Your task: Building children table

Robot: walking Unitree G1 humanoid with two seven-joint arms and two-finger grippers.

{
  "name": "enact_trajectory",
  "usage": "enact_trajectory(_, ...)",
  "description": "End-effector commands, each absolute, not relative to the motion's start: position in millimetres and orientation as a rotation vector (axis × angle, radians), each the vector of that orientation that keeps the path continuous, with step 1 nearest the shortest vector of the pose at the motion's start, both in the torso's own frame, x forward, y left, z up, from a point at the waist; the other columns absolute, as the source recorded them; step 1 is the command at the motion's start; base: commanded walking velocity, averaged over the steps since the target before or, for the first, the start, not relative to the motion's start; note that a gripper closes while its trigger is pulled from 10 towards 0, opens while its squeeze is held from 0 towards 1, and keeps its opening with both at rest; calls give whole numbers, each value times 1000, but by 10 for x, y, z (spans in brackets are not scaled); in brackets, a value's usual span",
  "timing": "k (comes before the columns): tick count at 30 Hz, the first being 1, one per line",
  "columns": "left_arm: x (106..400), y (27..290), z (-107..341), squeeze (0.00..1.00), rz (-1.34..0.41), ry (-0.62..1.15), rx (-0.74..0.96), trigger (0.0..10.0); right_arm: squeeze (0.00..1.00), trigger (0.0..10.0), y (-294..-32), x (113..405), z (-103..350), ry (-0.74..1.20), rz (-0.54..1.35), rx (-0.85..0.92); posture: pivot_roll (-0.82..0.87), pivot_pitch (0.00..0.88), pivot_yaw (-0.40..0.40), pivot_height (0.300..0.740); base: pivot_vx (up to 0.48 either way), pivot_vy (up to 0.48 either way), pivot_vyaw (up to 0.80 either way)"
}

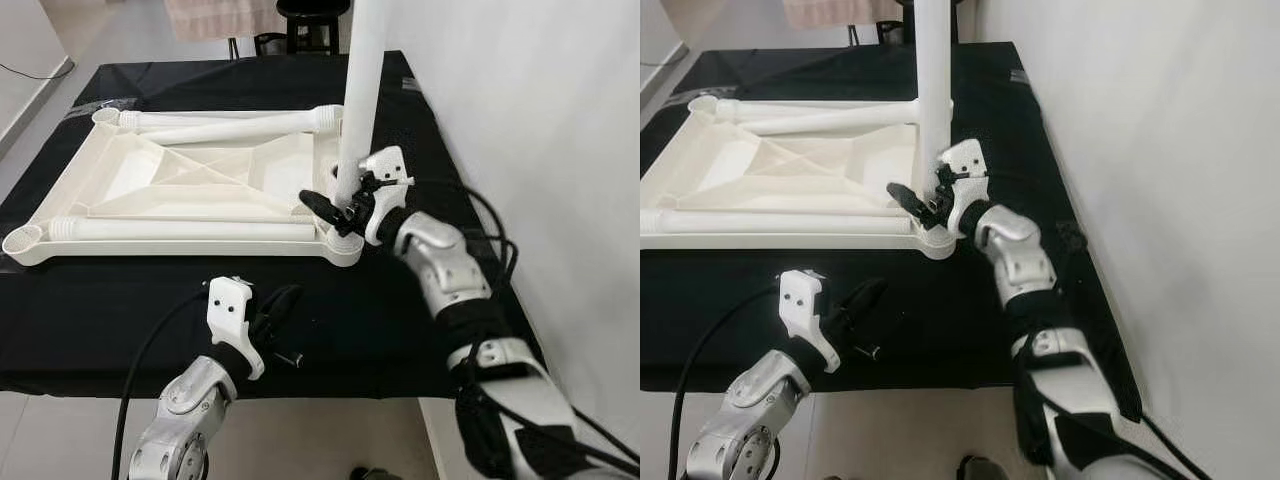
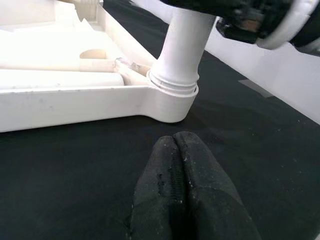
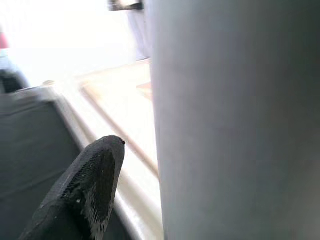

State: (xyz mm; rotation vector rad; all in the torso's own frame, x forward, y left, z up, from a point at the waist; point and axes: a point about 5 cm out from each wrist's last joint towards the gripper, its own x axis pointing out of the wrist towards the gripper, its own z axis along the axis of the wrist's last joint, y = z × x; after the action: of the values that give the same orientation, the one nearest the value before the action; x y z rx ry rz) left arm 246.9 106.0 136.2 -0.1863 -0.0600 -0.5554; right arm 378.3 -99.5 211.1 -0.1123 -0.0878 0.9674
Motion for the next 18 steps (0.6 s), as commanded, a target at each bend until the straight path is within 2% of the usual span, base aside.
enact_trajectory(1, 2459, 1068, 1325, 0, -550, -45, -191, 10000, 0, 10000, -854, 3722, 2040, -61, 1115, -115, 53, 151, -10, 740, 0, 0, 0)
enact_trajectory(2, 2459, 1068, 1324, 0, -549, -45, -191, 10000, 0, 3765, -853, 3723, 2053, -50, 1149, -98, 54, 151, -11, 740, 0, 0, 0)
enact_trajectory(4, 2457, 1068, 1323, 0, -549, -45, -191, 10000, 0, 3765, -850, 3725, 2073, -45, 1178, -73, 55, 151, -11, 740, 0, 0, 0)
enact_trajectory(5, 2454, 1067, 1320, 0, -549, -44, -191, 10000, 0, 0, -851, 3739, 2083, -36, 1187, -50, 56, 150, -11, 740, 0, 0, 0)
enact_trajectory(14, 2439, 1056, 1313, 0, -548, -44, -191, 10000, 0, 0, -929, 3807, 2045, -39, 1106, -37, 57, 151, -14, 740, 0, 0, 0)
enact_trajectory(17, 2432, 1053, 1314, 0, -547, -45, -192, 10000, 0, 0, -1008, 3820, 1859, 7, 915, -54, 62, 152, -20, 740, 0, 0, 0)
enact_trajectory(18, 2432, 1053, 1314, 0, -547, -45, -192, 10000, 0, 0, -1008, 3820, 1859, 7, 915, -54, 62, 152, -20, 740, 0, 0, 0)
